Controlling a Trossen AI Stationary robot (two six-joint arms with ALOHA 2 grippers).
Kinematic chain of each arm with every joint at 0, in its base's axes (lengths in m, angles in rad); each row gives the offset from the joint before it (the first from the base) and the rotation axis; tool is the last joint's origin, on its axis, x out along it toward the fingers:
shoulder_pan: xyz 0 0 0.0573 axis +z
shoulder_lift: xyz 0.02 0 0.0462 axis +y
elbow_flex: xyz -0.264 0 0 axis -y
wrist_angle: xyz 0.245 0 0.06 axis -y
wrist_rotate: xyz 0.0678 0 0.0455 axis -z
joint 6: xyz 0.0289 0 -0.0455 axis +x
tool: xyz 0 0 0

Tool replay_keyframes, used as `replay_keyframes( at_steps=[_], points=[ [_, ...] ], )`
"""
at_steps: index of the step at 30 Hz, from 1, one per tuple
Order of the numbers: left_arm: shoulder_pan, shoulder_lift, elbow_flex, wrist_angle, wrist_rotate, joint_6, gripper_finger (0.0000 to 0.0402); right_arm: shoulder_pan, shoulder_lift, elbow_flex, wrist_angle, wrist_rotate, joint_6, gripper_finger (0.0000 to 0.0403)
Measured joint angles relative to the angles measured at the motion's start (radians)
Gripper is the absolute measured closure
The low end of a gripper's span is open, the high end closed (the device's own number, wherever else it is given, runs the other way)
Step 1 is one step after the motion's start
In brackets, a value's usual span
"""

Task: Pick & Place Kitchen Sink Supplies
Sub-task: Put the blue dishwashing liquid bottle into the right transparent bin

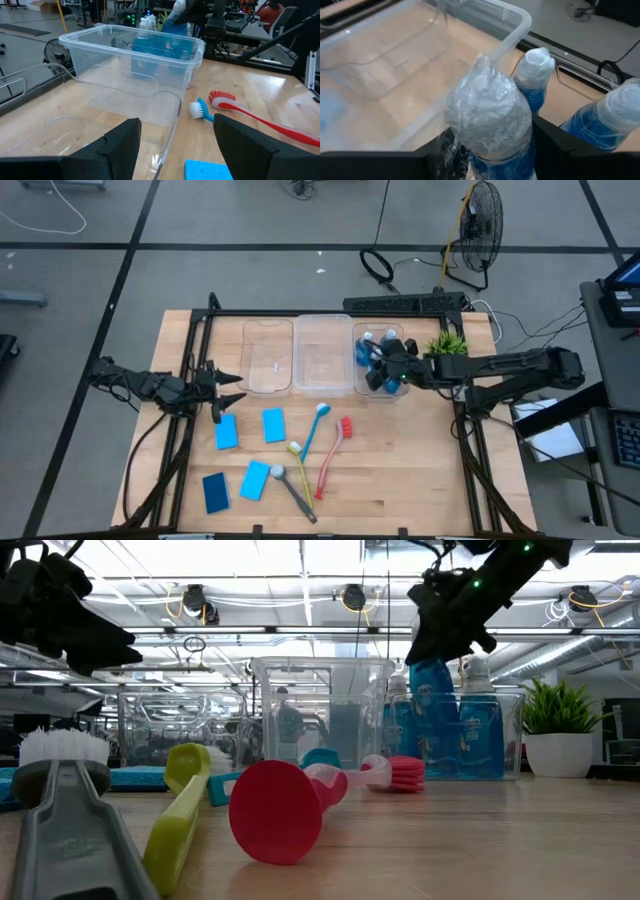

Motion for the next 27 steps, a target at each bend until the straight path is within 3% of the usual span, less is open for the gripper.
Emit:
replay_keyframes(
  at_steps=[7, 17, 22, 27],
  points=[
    [0.000, 0.000, 0.000, 0.000, 0.000, -0.001, 0.0149, -0.006, 0.055, -0.010, 0.079, 0.000, -0.002, 0.0255],
    [0.000, 0.000, 0.000, 0.000, 0.000, -0.006, 0.0149, -0.005, 0.029, -0.203, 0.360, -0.009, 0.069, 0.0256],
    [0.001, 0.000, 0.000, -0.001, -0.007, -0.007, 0.0149, -0.005, 0.016, -0.230, 0.372, 0.002, 0.085, 0.0256],
    [0.001, 0.000, 0.000, 0.002, -0.026, -0.008, 0.0149, -0.004, 0.017, -0.231, 0.382, -0.053, 0.039, 0.0256]
  ],
)
